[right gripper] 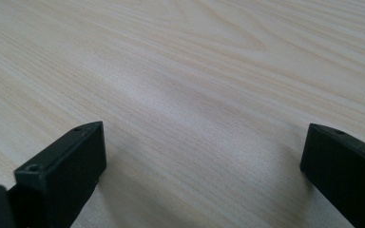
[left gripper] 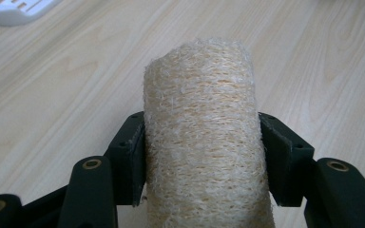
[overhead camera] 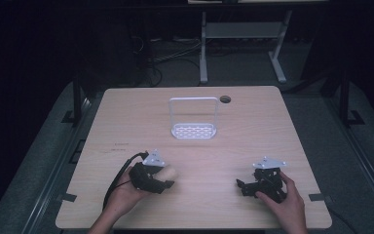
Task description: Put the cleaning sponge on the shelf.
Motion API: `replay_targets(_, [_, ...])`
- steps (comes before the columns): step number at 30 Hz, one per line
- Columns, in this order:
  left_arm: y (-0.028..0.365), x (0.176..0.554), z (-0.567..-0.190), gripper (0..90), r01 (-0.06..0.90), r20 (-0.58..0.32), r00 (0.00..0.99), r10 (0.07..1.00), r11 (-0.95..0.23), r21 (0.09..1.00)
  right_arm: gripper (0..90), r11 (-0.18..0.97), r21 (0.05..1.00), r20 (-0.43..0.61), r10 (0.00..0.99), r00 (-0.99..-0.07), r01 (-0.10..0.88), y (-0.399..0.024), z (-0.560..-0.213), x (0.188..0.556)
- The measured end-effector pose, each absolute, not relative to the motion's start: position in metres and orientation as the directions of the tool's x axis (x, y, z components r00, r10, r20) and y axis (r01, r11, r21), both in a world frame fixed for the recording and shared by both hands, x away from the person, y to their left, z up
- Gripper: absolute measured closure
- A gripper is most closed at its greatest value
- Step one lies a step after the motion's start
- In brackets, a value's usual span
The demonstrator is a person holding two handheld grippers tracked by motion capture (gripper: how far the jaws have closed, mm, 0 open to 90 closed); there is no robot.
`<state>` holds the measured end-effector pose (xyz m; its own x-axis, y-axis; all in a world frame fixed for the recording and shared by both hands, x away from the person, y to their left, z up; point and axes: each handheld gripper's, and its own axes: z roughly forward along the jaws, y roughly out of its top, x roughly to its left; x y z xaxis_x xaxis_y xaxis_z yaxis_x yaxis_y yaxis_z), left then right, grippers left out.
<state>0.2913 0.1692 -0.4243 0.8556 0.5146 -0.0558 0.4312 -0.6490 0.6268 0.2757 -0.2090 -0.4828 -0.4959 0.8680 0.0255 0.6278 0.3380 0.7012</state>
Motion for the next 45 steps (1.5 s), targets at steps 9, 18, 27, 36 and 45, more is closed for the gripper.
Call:
replay_targets(9, [0.162,0.299,-0.420,40.9,0.421,-0.047,0.858,0.511,-0.648,0.635,1.0,0.339,0.701,0.025,0.868,-0.496,0.628,-0.209,-0.483,0.276])
replay_targets(18, [0.154,0.310,-0.417,41.0,0.416,-0.043,0.857,0.514,-0.639,0.647,1.0,0.336,0.701,0.027,0.869,-0.494,0.630,-0.209,-0.483,0.276])
replay_targets(27, [0.151,0.322,-0.416,41.0,0.414,-0.029,0.851,0.525,-0.635,0.652,0.9,0.336,0.700,0.027,0.869,-0.494,0.630,-0.209,-0.483,0.276])
replay_targets(36, [0.148,0.334,-0.416,41.0,0.414,-0.022,0.845,0.534,-0.628,0.659,0.9,0.336,0.700,0.028,0.869,-0.493,0.630,-0.209,-0.483,0.276])
replay_targets(45, [0.140,0.345,-0.414,41.0,0.406,-0.016,0.844,0.536,-0.620,0.671,1.0,0.334,0.699,0.031,0.869,-0.493,0.632,-0.209,-0.483,0.275])
